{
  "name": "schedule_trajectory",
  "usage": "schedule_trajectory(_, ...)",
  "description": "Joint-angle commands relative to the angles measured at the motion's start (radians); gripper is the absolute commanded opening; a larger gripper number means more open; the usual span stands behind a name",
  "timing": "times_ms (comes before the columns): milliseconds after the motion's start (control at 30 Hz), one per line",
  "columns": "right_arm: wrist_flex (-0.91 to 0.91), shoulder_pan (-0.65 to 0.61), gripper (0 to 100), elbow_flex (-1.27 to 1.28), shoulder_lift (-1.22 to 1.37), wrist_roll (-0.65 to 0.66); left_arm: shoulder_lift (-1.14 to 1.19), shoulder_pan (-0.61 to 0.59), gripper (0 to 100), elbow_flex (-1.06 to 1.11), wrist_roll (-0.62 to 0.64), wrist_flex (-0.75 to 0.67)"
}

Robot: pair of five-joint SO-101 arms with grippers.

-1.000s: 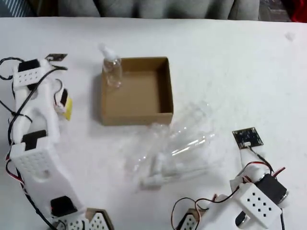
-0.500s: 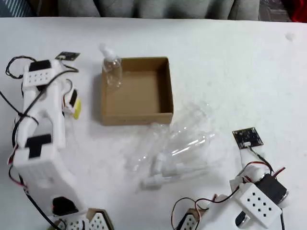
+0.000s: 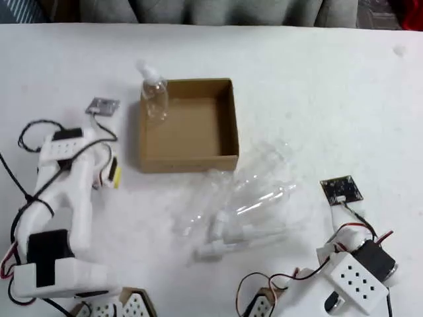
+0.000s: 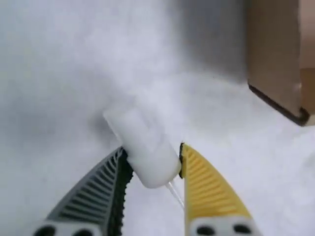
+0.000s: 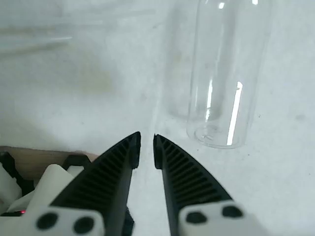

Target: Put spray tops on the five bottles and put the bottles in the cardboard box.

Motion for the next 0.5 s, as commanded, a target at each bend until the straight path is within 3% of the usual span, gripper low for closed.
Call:
schedule_trajectory(0,-0.005,0.002,1.7,0.0,-0.005,0.008,-0.071,0.008,11,0.068,-0.026,-0.133)
schedule_trajectory(133,-0.03,-0.001,1.7,0.0,-0.005,0.008,-0.068,0.008,18,0.069,-0.012,-0.13)
schedule_trajectory(467,-0.028,-0.038,1.7,0.0,-0.005,0.008,-0.071,0.016,18,0.058,-0.011,-0.137)
